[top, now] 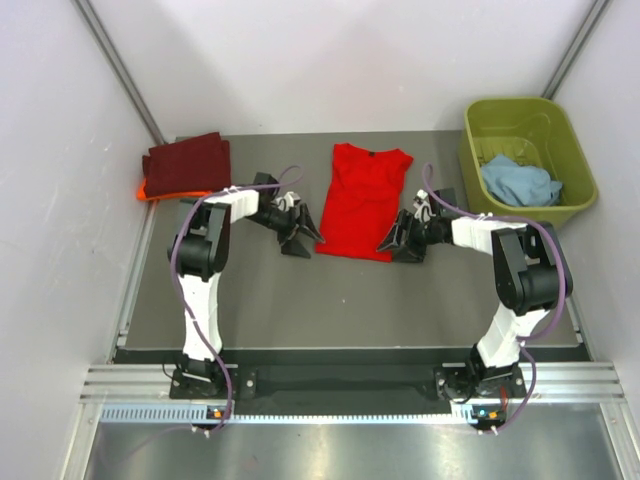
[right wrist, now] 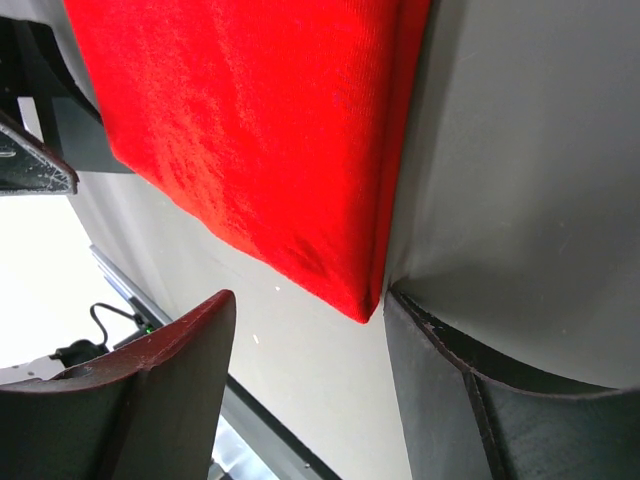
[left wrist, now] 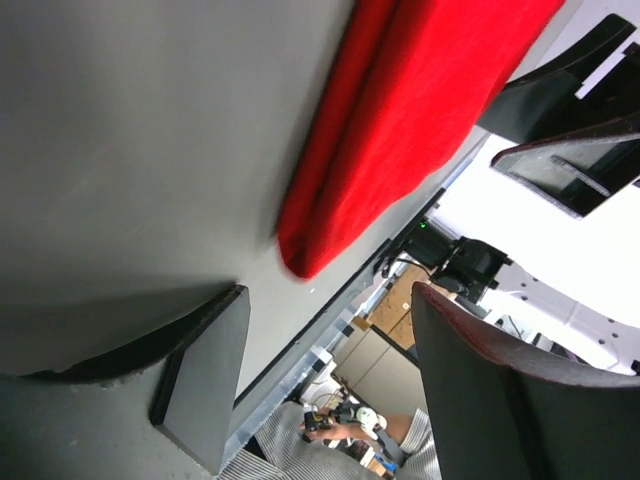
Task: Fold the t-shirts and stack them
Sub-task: Fold the tshirt
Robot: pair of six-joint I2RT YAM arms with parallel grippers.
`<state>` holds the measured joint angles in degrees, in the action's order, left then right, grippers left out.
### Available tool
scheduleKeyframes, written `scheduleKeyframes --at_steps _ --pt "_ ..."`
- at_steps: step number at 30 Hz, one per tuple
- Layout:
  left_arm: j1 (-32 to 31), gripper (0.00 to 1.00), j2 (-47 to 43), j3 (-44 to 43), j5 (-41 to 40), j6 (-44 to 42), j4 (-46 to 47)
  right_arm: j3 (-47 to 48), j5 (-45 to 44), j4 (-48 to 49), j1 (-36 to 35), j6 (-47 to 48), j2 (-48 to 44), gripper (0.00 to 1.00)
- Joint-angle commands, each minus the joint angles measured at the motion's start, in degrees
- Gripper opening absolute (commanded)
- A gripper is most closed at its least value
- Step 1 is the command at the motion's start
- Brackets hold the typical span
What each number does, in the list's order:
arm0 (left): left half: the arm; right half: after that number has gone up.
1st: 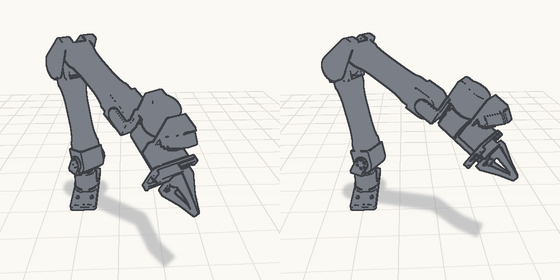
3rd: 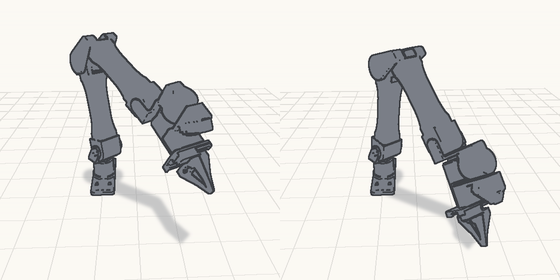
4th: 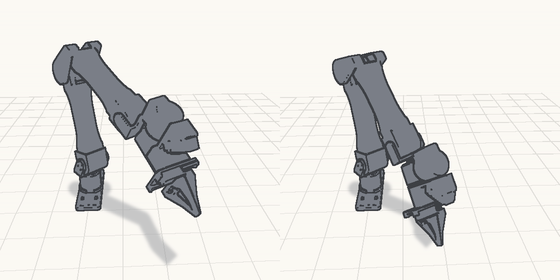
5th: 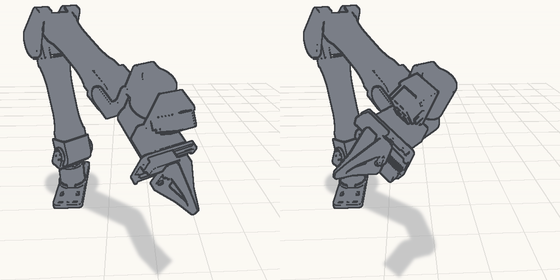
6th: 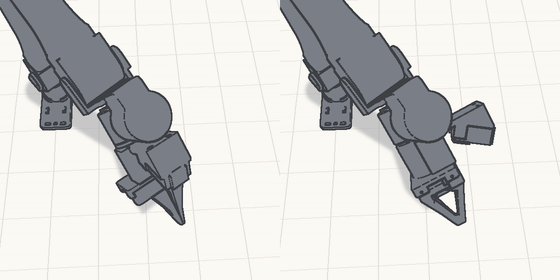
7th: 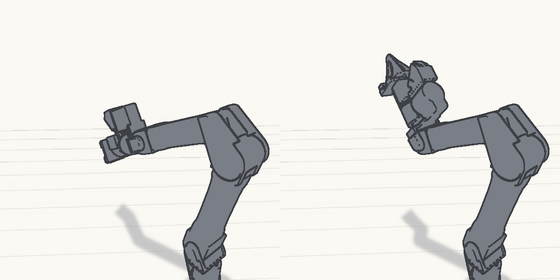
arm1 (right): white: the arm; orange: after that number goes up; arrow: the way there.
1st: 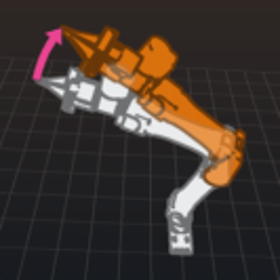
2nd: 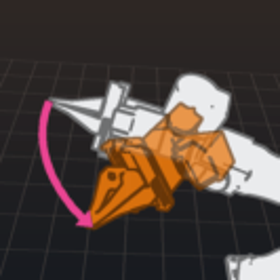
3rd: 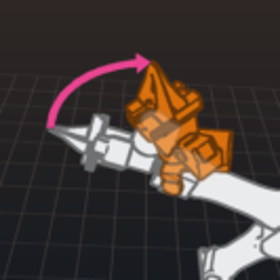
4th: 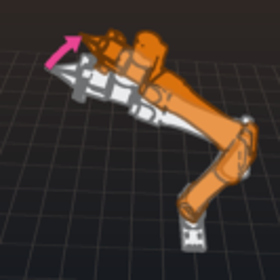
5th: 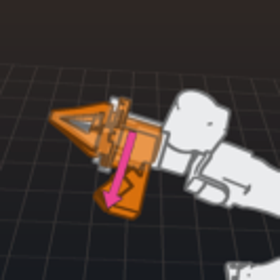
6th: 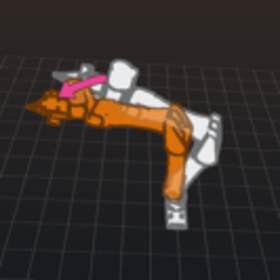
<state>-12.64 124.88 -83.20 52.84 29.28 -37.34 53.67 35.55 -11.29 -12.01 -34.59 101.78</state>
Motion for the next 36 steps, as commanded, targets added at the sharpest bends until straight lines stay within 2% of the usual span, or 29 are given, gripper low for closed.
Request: scheduleKeyframes --at_steps 1,6,12,18,19,20,22,24,25,26,30,36 --pt "-2.1 0.70 3.3 -3.8 -1.2 0.0 2.8 -0.6 -3.3 0.9 -1.0 1.4 -1.1 0.62" --pt "-3.0 0.65 4.8 -4.8 -1.3 0.3 3.1 -0.1 -3.6 1.9 -1.0 1.3 0.1 0.61" --pt "-3.2 0.55 3.8 -3.1 -1.1 0.4 3.2 1.2 -3.6 2.3 -1.5 1.5 2.5 0.56" --pt "-3.2 0.45 3.8 -2.8 -0.7 1.0 3.7 1.2 -2.9 1.7 -3.1 1.8 3.3 0.43" --pt "-3.1 0.45 3.8 -2.7 -0.7 1.0 3.7 0.9 -2.7 1.7 -3.2 1.8 3.1 0.35" --pt "-3.2 0.42 4.0 -2.7 -0.5 1.1 3.6 0.7 -2.9 1.6 -3.2 1.8 2.4 0.27" --pt "-3.3 0.27 4.1 -2.5 -0.1 1.4 3.8 0.4 -4.3 0.1 -3.3 1.8 1.5 0.05" --pt "-3.2 0.13 4.1 -2.5 0.2 1.5 3.9 0.2 -5.1 -1.0 -3.3 2.1 -0.1 0.06" --pt "-3.3 0.02 4.1 -2.5 0.4 1.5 3.7 0.1 -5.6 -1.9 -3.1 2.1 -0.7 0.06" --pt "-3.3 0.00 3.9 -2.6 0.4 1.2 3.3 -0.1 -5.6 -2.1 -3.2 2.2 -1.8 0.06" --pt "-3.2 0.00 2.9 -3.0 1.6 0.0 2.0 -1.3 -5.8 -2.9 -2.8 2.8 -4.3 0.06" --pt "-3.3 0.00 -0.6 -4.2 3.6 -5.3 -2.9 -1.1 -4.1 -5.3 -2.1 5.3 -8.3 0.00"
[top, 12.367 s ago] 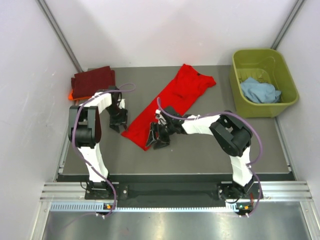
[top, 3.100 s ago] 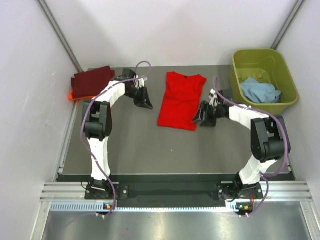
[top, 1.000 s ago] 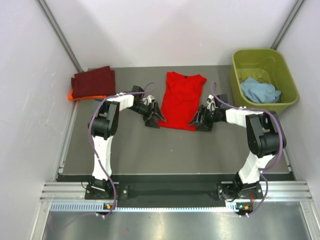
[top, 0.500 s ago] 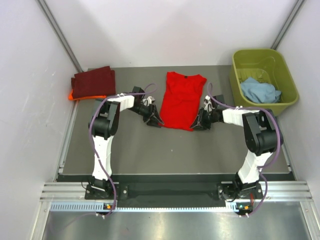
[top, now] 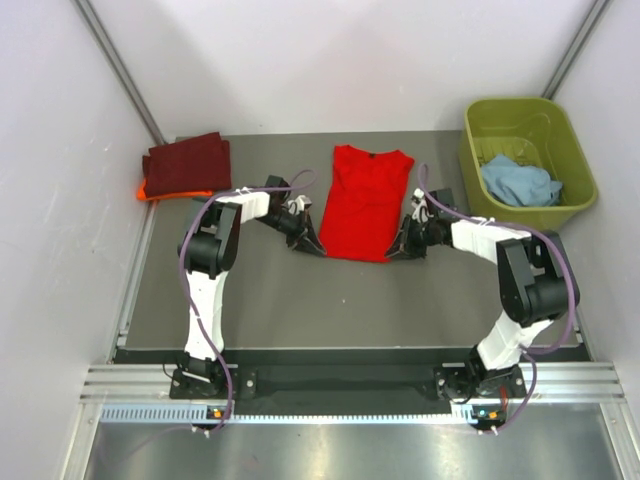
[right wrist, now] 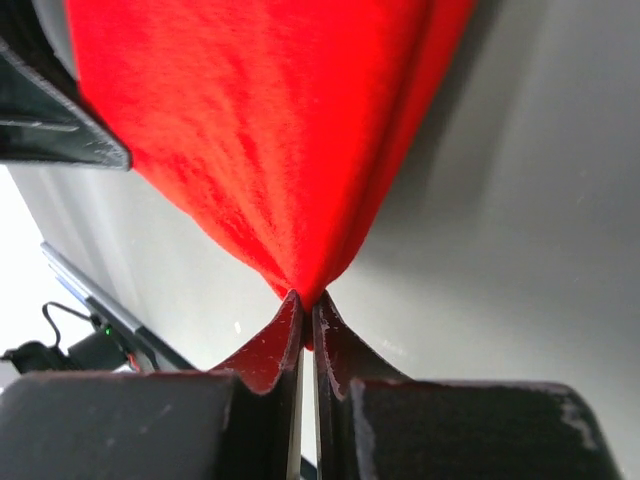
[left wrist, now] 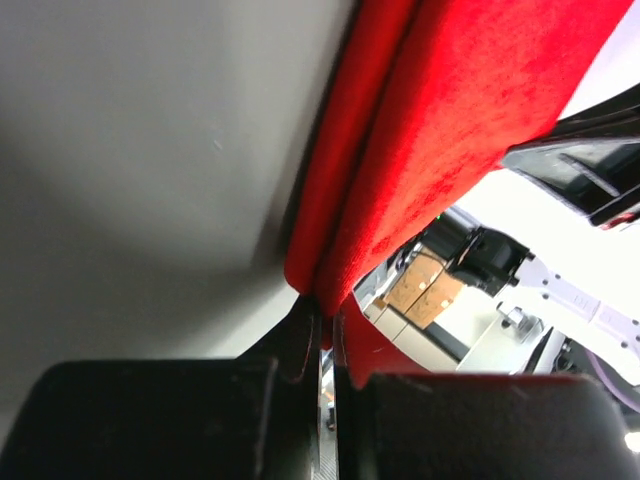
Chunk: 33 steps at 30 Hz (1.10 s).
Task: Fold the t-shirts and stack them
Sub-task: Fold the tshirt
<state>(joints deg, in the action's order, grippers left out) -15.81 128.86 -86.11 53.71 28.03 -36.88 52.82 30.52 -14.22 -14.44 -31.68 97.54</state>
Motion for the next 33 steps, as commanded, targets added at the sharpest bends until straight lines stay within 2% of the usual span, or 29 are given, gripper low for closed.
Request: scheduleKeyframes --at_steps 1,8,13,17,23,28,33 --pt "-0.1 0.00 -5.0 -1.6 3.0 -4.6 -3.9 -0.3 1.6 -3.1 0.4 2.8 -4.6 0.00" --pt "-2.4 0.00 -10.1 -4.1 2.4 -10.2 -7.7 -1.3 2.2 -4.8 0.5 3.7 -11.5 0.00" --pt "-7.3 0.00 -15.1 -6.1 -4.7 -18.8 -11.5 -1.4 0.7 -6.3 0.5 4.3 -16.9 0.00" --pt "-10.5 0.00 -18.5 -4.8 -10.2 -20.5 -9.4 -2.3 -1.0 -7.5 1.3 4.7 -20.5 0.00" --pt "-13.3 0.00 -15.2 -11.6 -14.2 -21.4 -10.7 -3.4 -1.3 -8.9 4.9 5.1 -23.3 0.00" --pt "-13.0 0.00 -13.2 -19.4 -17.0 -21.4 -11.5 1.1 -0.5 -7.1 7.6 4.4 -22.7 0.00" --pt "-12.1 0.00 -10.1 -25.4 -18.2 -21.5 -11.6 7.4 0.6 -3.0 9.9 3.3 -17.6 0.00"
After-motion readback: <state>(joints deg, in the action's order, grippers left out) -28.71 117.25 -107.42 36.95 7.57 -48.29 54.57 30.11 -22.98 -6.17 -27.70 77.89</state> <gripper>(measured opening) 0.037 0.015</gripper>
